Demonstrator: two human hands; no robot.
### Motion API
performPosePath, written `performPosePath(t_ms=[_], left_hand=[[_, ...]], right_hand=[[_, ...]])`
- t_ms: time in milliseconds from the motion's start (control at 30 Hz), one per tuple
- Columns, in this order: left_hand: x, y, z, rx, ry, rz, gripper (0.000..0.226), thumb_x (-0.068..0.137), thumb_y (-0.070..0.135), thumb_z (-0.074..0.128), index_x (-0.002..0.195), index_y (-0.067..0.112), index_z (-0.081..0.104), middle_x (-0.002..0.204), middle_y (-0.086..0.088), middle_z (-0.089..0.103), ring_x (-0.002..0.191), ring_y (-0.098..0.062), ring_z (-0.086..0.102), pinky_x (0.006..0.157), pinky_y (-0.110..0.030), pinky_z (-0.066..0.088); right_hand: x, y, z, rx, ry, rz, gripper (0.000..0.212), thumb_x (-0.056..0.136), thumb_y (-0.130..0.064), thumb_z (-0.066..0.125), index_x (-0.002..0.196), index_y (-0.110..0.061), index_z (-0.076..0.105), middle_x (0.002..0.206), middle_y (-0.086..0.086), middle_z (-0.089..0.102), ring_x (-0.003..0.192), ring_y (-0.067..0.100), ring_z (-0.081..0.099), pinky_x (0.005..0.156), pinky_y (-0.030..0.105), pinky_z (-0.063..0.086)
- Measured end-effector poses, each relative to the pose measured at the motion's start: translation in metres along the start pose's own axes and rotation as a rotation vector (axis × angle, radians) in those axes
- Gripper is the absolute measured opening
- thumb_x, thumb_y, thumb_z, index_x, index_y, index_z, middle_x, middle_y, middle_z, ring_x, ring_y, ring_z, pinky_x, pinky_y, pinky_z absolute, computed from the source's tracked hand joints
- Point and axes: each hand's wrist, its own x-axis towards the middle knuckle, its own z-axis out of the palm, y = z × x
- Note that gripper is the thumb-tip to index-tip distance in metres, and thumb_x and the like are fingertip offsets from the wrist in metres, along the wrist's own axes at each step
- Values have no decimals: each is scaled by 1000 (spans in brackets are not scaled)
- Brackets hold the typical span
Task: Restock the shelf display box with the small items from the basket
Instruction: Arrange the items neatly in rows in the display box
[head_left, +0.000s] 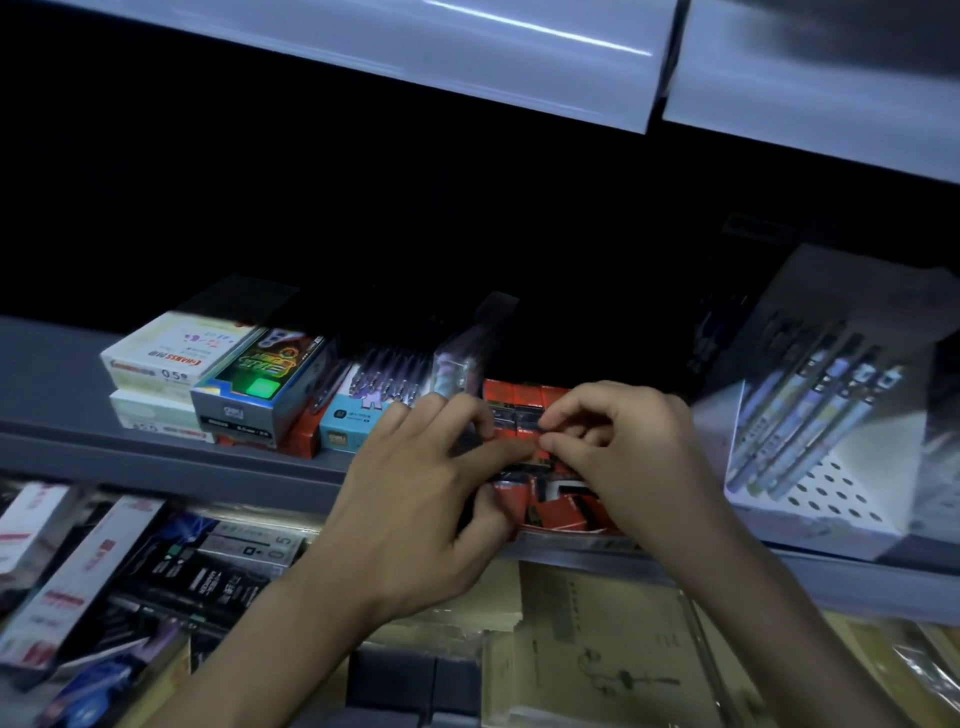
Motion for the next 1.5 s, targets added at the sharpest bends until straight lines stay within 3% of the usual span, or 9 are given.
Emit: performPosePath(t_ms=[100, 200, 333, 433, 600, 767, 933, 1267, 1500], left_hand=[[1, 1, 0, -22, 6, -6, 49, 90, 37, 40, 130, 34, 67, 108, 7, 50, 92, -15, 44, 76, -38, 33], [1, 0, 1, -35, 10, -22, 49, 89, 36, 40, 129, 32, 69, 108, 9, 50, 92, -14, 45, 77, -38, 35], [1, 0, 2, -59, 45, -43, 49, 88, 31, 40, 124, 26, 72, 107, 10, 55, 92, -13, 50, 78, -39, 38], [1, 0, 3, -61, 88, -43, 46, 86, 28, 42, 118, 23, 75, 106, 10, 59, 91, -14, 49, 77, -40, 40], [-2, -3, 7, -27, 210, -59, 34, 90, 25, 47, 105, 18, 77, 102, 8, 62, 86, -17, 50, 72, -38, 41], [-3, -7, 7, -30, 260, -91, 33, 92, 26, 48, 103, 17, 77, 100, 6, 63, 86, -19, 55, 69, -43, 47], [-4, -10, 6, -51, 243, -112, 30, 92, 26, 51, 105, 20, 77, 99, 8, 62, 87, -17, 56, 68, -42, 47], [-5, -6, 2, -89, 252, -134, 13, 91, 25, 55, 90, 23, 67, 93, 10, 60, 77, -15, 55, 67, -38, 46], [-3, -2, 8, -86, 208, -112, 33, 93, 27, 54, 123, 25, 67, 105, 9, 64, 87, -16, 58, 76, -37, 47]], right_hand=[[-6, -2, -23, -46, -102, -7, 12, 78, -27, 87, 73, -33, 77, 76, -15, 69, 75, 1, 63, 67, 20, 49], [-12, 0, -39, -97, -376, 54, 7, 78, -35, 86, 81, -37, 80, 86, -19, 70, 85, -2, 63, 79, 28, 53], [-8, -2, -41, -157, -555, 66, 11, 81, -33, 85, 91, -35, 81, 91, -32, 61, 90, -10, 57, 75, 14, 46], [-5, 1, -45, -164, -513, 49, 13, 77, -35, 87, 82, -38, 76, 89, -24, 60, 83, -2, 58, 72, 18, 49], [0, 1, -50, 141, -290, 111, 11, 85, -23, 81, 84, -29, 73, 81, 1, 71, 71, 22, 68, 68, 38, 56], [5, -11, -40, 317, -241, 141, 16, 91, -10, 73, 98, -25, 76, 90, 8, 71, 75, 15, 76, 74, 27, 61], [13, -15, -26, 446, -169, 228, 26, 76, -5, 87, 94, -16, 73, 86, 7, 76, 78, 20, 77, 80, 35, 63], [24, -17, -8, 329, -222, 200, 21, 77, -13, 88, 92, -25, 80, 84, -2, 79, 81, 11, 77, 88, 39, 62], [22, -11, 5, 268, -174, 187, 14, 79, -13, 86, 80, -26, 80, 72, 0, 77, 74, 14, 76, 83, 44, 63]])
